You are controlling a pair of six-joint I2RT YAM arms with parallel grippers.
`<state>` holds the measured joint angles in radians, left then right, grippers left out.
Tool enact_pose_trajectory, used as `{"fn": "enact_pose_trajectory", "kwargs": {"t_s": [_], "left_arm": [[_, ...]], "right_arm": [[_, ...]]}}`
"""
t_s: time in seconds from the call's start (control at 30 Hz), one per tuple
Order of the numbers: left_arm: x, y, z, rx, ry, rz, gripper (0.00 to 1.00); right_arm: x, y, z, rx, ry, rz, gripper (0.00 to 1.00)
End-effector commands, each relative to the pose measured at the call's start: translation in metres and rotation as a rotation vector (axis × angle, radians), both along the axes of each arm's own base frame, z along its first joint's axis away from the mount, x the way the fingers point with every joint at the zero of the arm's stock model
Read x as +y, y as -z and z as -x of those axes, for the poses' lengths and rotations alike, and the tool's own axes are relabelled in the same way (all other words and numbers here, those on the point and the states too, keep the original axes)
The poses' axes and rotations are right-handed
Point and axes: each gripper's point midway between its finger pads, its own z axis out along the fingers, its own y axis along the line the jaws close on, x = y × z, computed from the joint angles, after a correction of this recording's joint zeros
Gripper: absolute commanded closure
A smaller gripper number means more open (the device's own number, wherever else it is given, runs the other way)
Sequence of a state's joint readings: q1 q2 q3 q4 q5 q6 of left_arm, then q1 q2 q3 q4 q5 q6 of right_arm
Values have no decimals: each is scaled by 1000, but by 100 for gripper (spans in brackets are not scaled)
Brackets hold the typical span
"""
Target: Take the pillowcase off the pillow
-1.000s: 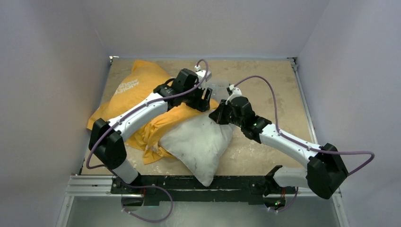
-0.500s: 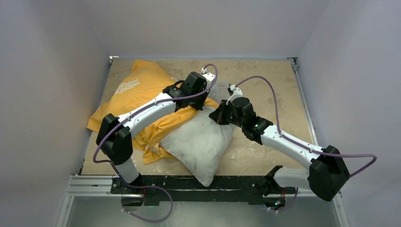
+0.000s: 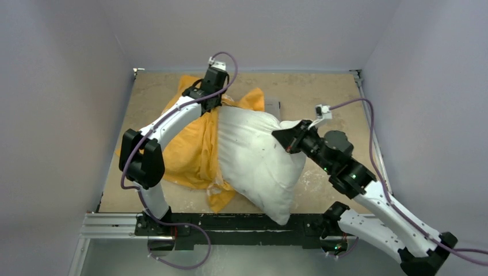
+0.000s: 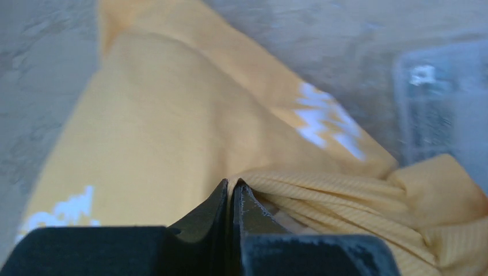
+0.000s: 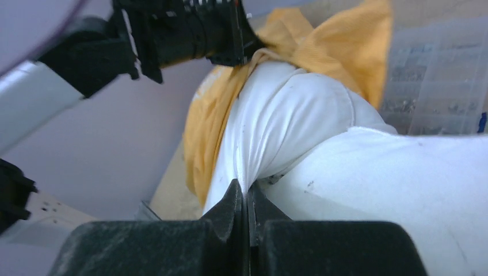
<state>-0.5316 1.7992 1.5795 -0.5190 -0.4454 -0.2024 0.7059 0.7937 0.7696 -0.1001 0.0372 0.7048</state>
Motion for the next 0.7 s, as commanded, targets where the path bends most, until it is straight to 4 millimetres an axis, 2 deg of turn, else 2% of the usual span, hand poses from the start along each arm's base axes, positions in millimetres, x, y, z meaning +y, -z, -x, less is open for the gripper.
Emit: {"fn": "enact_pose_trajectory", "kwargs": {"t_s": [0.0, 0.07, 0.23, 0.3, 0.37, 0.43, 0.47, 0.5, 0.6, 0.67], "left_arm": [[101, -9, -21, -100, -312, -118, 100], [131, -6, -22, -106, -384, -140, 100], [194, 13, -26, -84, -534, -179, 100], [214, 25, -28, -62, -578, -174, 100], [224, 38, -31, -34, -590, -149, 100], [211, 45, -39, -2, -540, -87, 100], [194, 44, -44, 9, -484, -27, 100], [173, 41, -48, 9, -422, 25, 95], [107, 8, -50, -47, -234, 88, 84], [67, -19, -44, -97, -125, 122, 79]], "right_arm": [[-42, -104, 15, -170, 134, -210, 100], [-53, -112, 17, -173, 174, -219, 100], [-70, -117, 17, -148, 257, -242, 100], [-77, -121, 19, -143, 282, -263, 100], [-77, -126, 23, -158, 264, -267, 100], [-69, -124, 22, -158, 232, -247, 100], [-63, -120, 20, -156, 210, -230, 100], [-54, -117, 16, -154, 186, -214, 100], [-36, -106, -2, -169, 162, -146, 99], [-20, -94, -14, -158, 130, -94, 88]]}}
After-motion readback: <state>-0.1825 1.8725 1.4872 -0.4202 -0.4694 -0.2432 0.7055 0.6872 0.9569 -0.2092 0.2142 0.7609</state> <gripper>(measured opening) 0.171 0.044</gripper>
